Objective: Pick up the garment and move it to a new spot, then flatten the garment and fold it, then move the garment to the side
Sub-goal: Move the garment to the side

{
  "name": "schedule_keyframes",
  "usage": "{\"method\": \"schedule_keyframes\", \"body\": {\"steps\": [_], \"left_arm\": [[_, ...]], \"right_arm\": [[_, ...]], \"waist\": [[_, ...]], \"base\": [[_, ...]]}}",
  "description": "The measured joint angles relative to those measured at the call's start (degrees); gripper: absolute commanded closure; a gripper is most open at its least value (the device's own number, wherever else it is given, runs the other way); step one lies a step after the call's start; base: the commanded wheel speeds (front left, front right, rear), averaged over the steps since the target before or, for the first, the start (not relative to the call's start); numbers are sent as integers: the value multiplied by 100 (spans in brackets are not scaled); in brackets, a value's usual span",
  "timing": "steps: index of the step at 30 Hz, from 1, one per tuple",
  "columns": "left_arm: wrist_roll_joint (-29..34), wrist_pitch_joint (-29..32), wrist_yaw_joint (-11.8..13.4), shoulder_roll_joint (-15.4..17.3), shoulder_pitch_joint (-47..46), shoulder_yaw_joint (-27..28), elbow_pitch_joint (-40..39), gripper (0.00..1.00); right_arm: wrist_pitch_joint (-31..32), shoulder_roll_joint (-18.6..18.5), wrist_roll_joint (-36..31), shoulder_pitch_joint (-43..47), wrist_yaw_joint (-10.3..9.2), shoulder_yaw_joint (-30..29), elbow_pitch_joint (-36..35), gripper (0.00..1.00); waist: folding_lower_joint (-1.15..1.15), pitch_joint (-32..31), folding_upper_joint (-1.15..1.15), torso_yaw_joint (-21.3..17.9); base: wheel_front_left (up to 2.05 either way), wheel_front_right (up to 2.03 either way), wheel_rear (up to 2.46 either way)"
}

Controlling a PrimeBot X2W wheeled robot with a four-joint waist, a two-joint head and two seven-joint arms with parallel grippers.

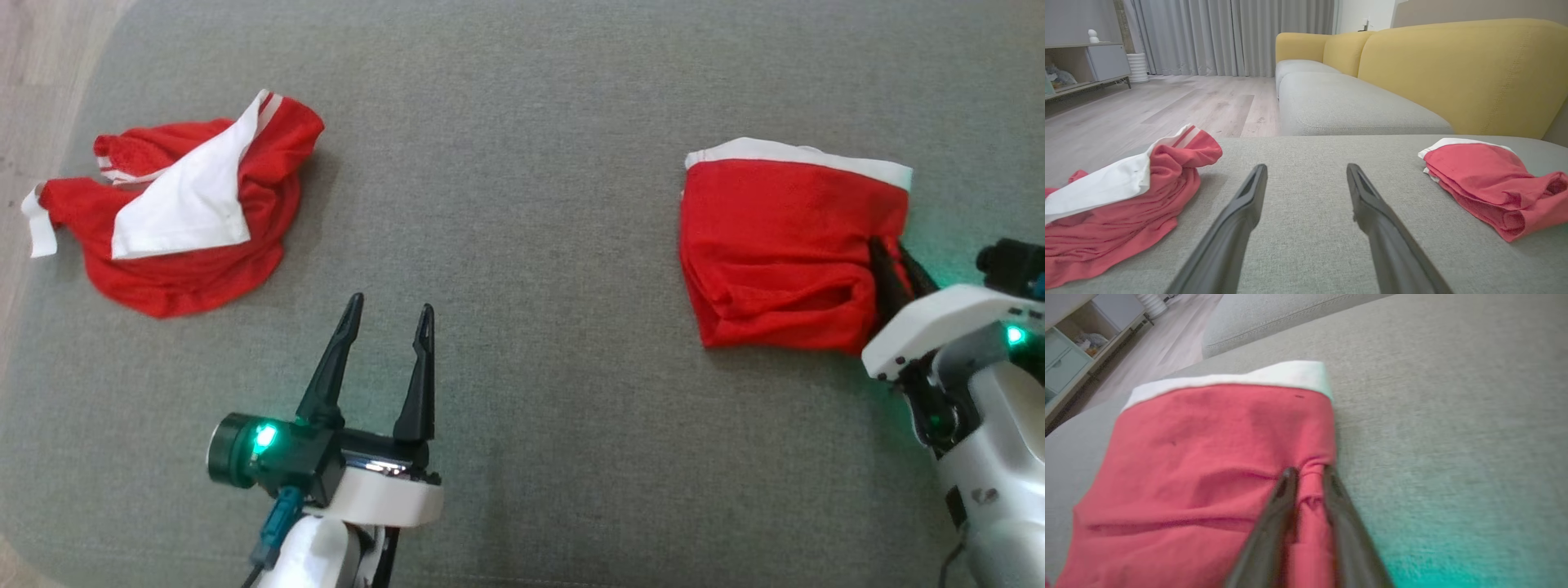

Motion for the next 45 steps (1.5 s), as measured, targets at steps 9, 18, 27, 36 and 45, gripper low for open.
{"method": "schedule_keyframes", "body": {"steps": [9, 18, 27, 36, 45], "left_arm": [[2, 0, 9, 0, -2, 73, -110, 0], [23, 0, -52, -2, -500, 64, -226, 0], [64, 0, -105, -5, -894, -3, -234, 0], [-34, 0, -134, -9, -1055, -33, -145, 0], [-208, 0, 211, -10, -86, 25, 322, 0]], "right_arm": [[-197, -781, 127, -184, 0, 458, 26, 100], [71, -2079, -637, -914, 0, 475, 135, 100], [102, -3195, -1477, -979, 1, -151, 16, 100], [-172, -2714, -2472, -972, 1, -1178, -201, 0], [-1157, -209, -2203, 711, 1, -1104, -504, 0]], "waist": [[-1, 105, 0, -311], [1, 681, 0, -620], [1, 1305, 0, -789], [-1, 1146, 0, -689], [-2, -196, 0, -532]], "base": [[0, 0, 0], [0, 0, 0], [0, 0, 0], [0, 0, 0], [0, 0, 0]]}}
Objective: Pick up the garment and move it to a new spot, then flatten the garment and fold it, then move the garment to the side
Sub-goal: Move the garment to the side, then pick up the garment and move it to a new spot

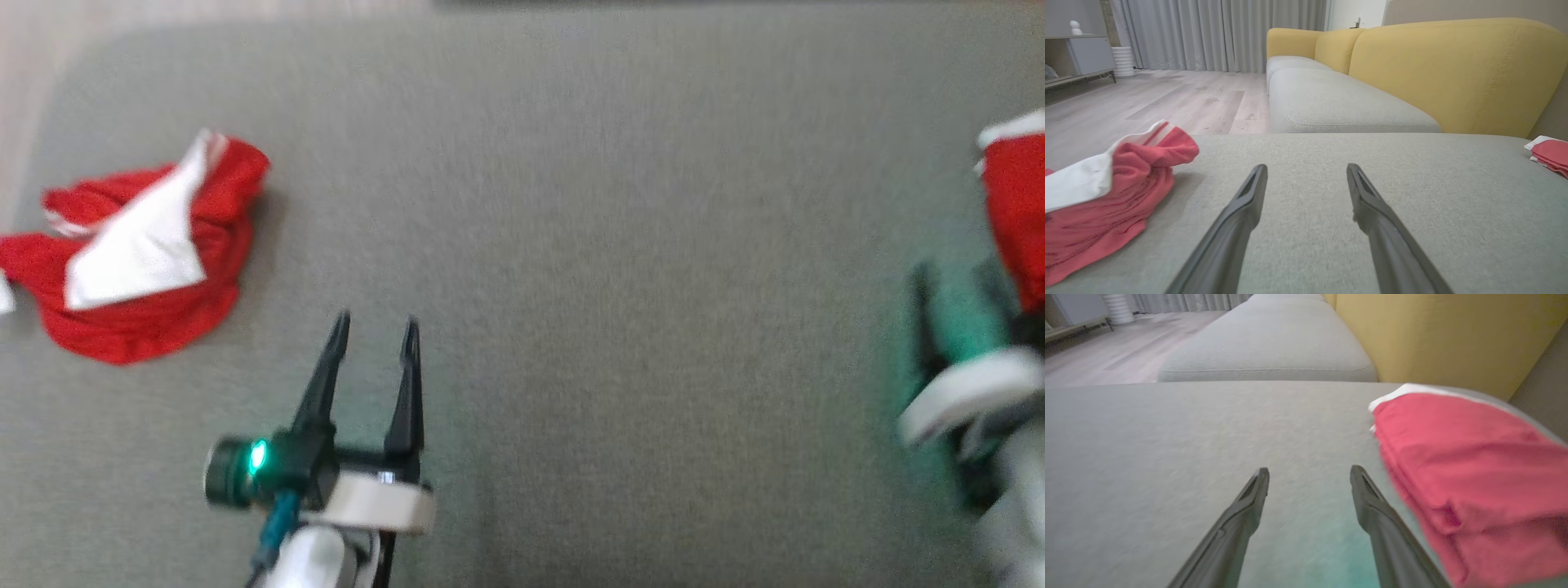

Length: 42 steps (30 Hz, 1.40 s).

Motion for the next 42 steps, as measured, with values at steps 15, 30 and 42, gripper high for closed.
{"method": "schedule_keyframes", "body": {"steps": [15, 30, 42], "left_arm": [[80, 0, 308, 10, 978, 411, 18, 0], [327, 0, 197, 13, 1181, 527, -56, 0], [327, 0, 199, 13, 1172, 586, -63, 0]], "right_arm": [[-325, 1548, -517, 2486, 0, 210, -2321, 0], [-325, 1642, -514, 2719, 0, 15, -2542, 0], [-325, 1647, -511, 2922, 0, -40, -2520, 0]], "waist": [[-1, -1782, 0, 317], [2, -1893, 0, 292], [2, -1814, 0, 969]], "base": [[0, 0, 0], [0, 0, 0], [0, 0, 0]]}}
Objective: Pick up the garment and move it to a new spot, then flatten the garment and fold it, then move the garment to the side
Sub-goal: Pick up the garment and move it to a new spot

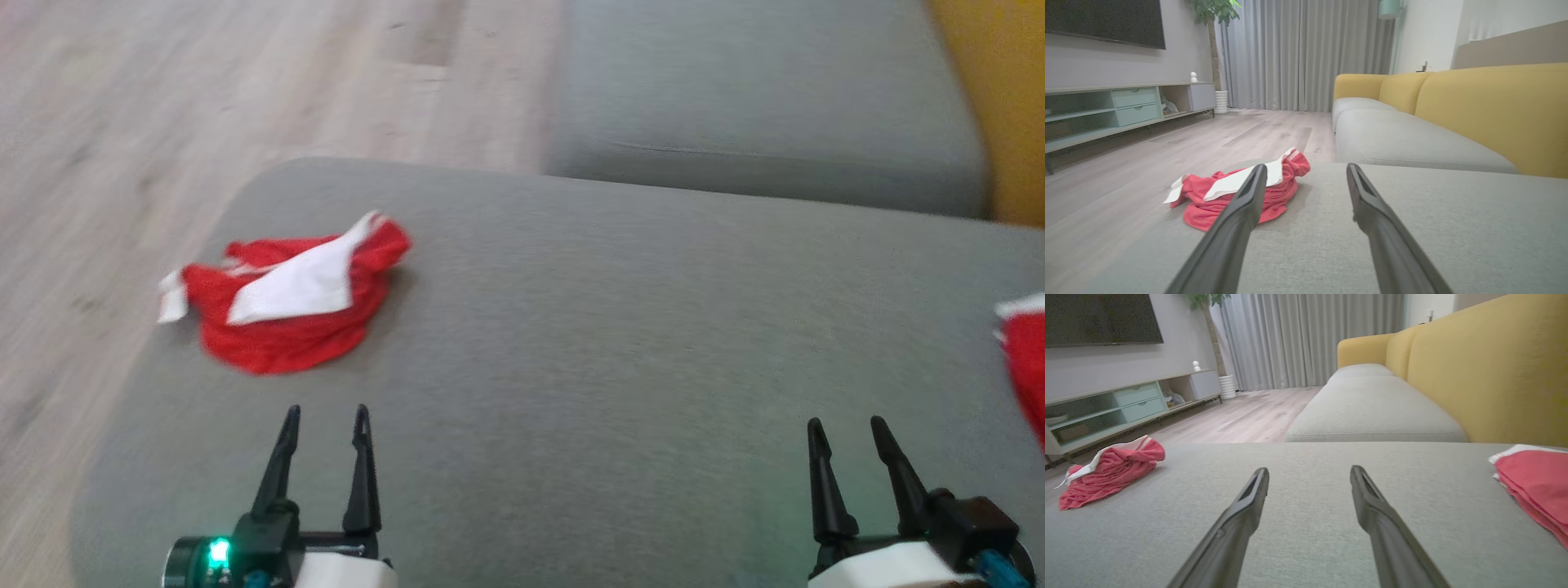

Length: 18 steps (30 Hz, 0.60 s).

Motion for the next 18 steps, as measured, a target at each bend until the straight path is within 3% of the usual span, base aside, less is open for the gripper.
{"method": "schedule_keyframes", "body": {"steps": [8, 12, 16, 18], "left_arm": [[60, 0, 19, 1, 12, 474, -129, 0], [-27, 0, 169, 3, 24, 780, -370, 0], [-55, 0, 188, 2, -14, 894, -493, 0], [26, 0, 56, 1, -202, 889, -487, 0]], "right_arm": [[0, 3, 7, -62, -1, -57, -4, 0], [0, 4, -135, -669, 0, 130, 96, 0], [0, 2, -259, -850, 0, 120, 99, 0], [0, -34, -318, -836, 0, 30, 82, 0]], "waist": [[-1, 120, 0, 1178], [0, 439, 0, 1648], [1, 766, 0, 1821], [1, 965, 0, 1863]], "base": [[0, 0, 0], [0, 0, 0], [0, 0, 0], [0, 0, 0]]}}
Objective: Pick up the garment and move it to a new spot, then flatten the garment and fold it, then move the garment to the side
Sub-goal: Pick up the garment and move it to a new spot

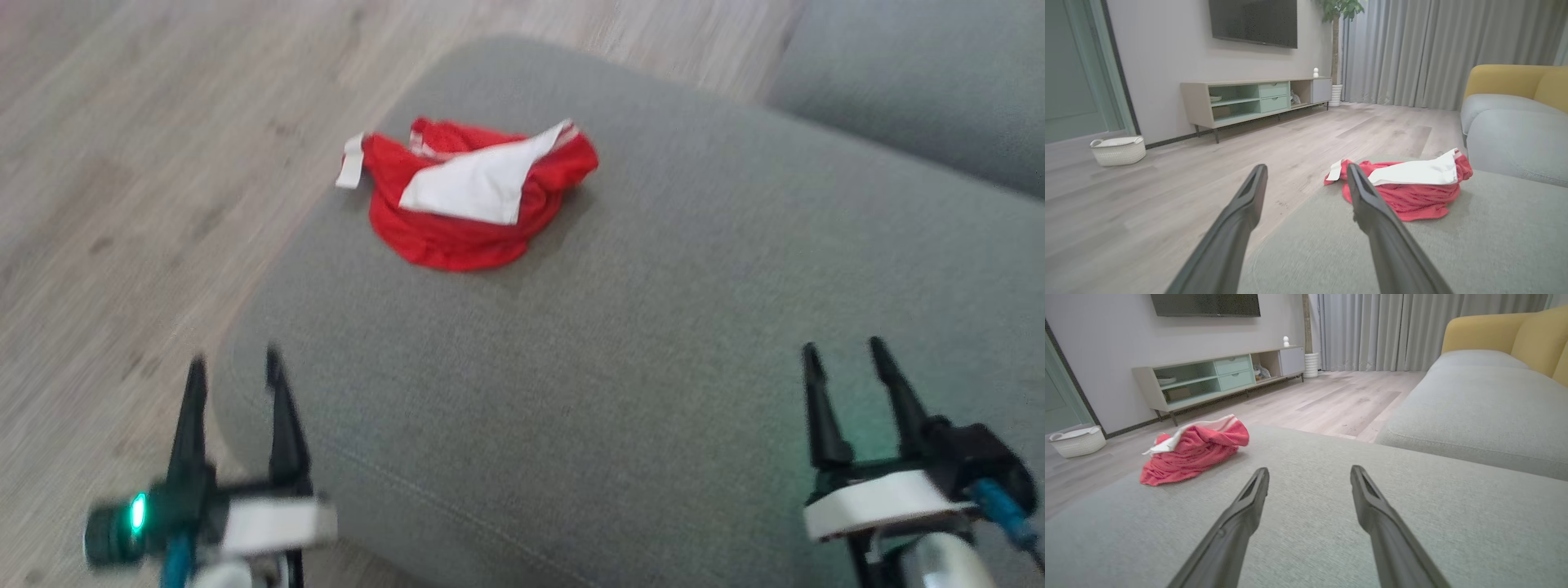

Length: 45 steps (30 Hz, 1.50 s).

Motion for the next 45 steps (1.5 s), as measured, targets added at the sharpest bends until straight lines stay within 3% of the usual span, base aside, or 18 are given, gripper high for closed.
{"method": "schedule_keyframes", "body": {"steps": [8, 12, 13, 15, 20, 26, 27, 28, 29, 33, 35, 39, 45], "left_arm": [[183, -1, -694, 68, -2436, -14, 938, 0], [101, -2, -1015, 64, -3577, -9, 2131, 0], [-30, 5, -1094, 42, -4085, -3, 2959, 0], [-224, 75, -1232, 5, -4493, 3, 3683, 0], [-633, 356, -1377, -45, -5084, 13, 4845, 0], [-692, 442, -1411, -26, -5478, -10, 5876, 0], [-689, 378, -1412, -22, -5537, -12, 5963, 23], [-689, 318, -1413, -19, -5592, -23, 6021, 85], [-689, 257, -1416, -20, -5632, -37, 6054, 100], [-604, 86, -1403, 32, -5645, -210, 6102, 100], [-297, 51, -1232, 174, -5639, -415, 5890, 100], [53, 41, -1082, 386, -5651, -597, 4624, 100], [420, 0, -1221, 660, -5653, -979, 3219, 100]], "right_arm": [[0, -769, -215, -142, 0, -252, -289, 0], [-1, -1106, -264, -458, 0, -300, -456, 0], [-1, -1213, -265, -605, 0, -297, -506, 0], [-1, -1287, -265, -722, 0, -275, -558, 0], [-49, -1376, -267, -924, 0, -174, -751, 0], [-86, -1380, -265, -1173, 0, -91, -939, 0], [-88, -1380, -264, -1189, 0, -90, -960, 0], [-112, -1378, -264, -1201, 0, -81, -967, 0], [-120, -1371, -263, -1217, 0, -70, -965, 0], [-116, -1312, -248, -1291, 0, -46, -769, 0], [-100, -1217, -244, -1295, 0, -34, -625, 0], [-67, -957, -160, -1179, 0, 81, -358, 0], [-67, -494, -56, -993, 0, 292, -205, 0]], "waist": [[2, 1000, 0, -30], [2, 1525, 0, -165], [2, 1756, 0, -250], [1, 1964, 0, -354], [0, 2303, 0, -600], [-1, 2654, 0, -926], [-1, 2685, 0, -961], [-1, 2702, 0, -991], [-1, 2700, 0, -1011], [0, 2533, 0, -1038], [0, 2380, 0, -1060], [0, 1973, 0, -1123], [-2, 1218, 0, -1367]], "base": [[0, 0, 0], [0, 0, 0], [0, 0, 0], [0, 0, 0], [0, 0, 0], [0, 0, 0], [0, 0, 0], [0, 0, 0], [0, 0, 0], [0, 0, 0], [0, 0, 0], [0, 0, 0], [0, 0, 0]]}}
